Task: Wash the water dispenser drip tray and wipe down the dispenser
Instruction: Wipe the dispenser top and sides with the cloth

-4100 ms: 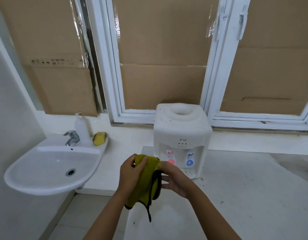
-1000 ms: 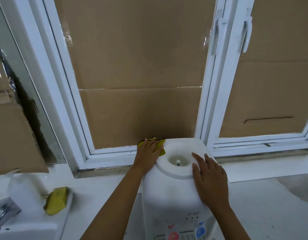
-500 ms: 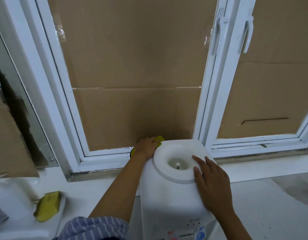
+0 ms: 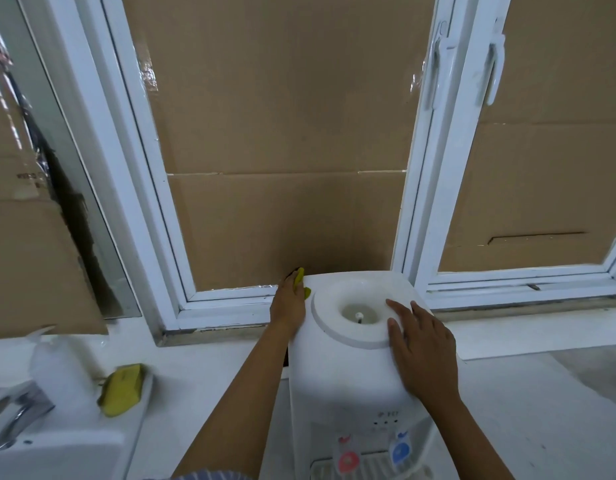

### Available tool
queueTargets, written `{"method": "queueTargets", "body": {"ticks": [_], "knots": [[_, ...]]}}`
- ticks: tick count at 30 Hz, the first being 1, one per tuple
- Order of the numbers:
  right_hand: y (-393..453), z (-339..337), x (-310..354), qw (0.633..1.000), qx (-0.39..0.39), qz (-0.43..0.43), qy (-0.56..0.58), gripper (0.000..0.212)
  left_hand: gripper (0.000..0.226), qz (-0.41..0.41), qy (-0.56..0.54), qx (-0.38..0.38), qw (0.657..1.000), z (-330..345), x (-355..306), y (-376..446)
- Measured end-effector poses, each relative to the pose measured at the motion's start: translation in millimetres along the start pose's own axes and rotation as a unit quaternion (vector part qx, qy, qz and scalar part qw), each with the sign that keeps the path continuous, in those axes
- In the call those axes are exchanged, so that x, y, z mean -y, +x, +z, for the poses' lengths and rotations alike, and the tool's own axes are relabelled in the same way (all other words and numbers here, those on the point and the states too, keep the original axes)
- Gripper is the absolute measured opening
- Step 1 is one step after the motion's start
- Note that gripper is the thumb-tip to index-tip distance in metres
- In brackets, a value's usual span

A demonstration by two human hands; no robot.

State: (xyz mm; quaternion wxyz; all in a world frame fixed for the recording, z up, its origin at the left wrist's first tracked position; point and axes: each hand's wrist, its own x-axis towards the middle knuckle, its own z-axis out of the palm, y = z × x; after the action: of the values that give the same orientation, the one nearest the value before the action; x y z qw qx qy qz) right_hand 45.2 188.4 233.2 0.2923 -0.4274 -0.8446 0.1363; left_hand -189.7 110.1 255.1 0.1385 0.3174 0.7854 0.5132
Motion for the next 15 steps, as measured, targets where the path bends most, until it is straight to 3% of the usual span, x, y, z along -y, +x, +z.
{"method": "queueTargets", "body": {"ticks": [4, 12, 15], "knots": [[-1, -2, 2, 1.000, -0.002, -0.001, -0.001, 0.064, 0.046, -0.006, 0.004, -0.010, 1.000, 0, 3, -28], [-3, -3, 5, 1.000, -0.007, -0.006, -0.002, 0.071, 0.046, 0.077, 0.104, -0.029, 0.991, 10, 9, -75], [-3, -2, 4, 1.000, -0.003, -0.005, -0.003, 0.063, 0.051, 0.070, 0.142, -0.033, 0.987, 14, 8, -90]]}}
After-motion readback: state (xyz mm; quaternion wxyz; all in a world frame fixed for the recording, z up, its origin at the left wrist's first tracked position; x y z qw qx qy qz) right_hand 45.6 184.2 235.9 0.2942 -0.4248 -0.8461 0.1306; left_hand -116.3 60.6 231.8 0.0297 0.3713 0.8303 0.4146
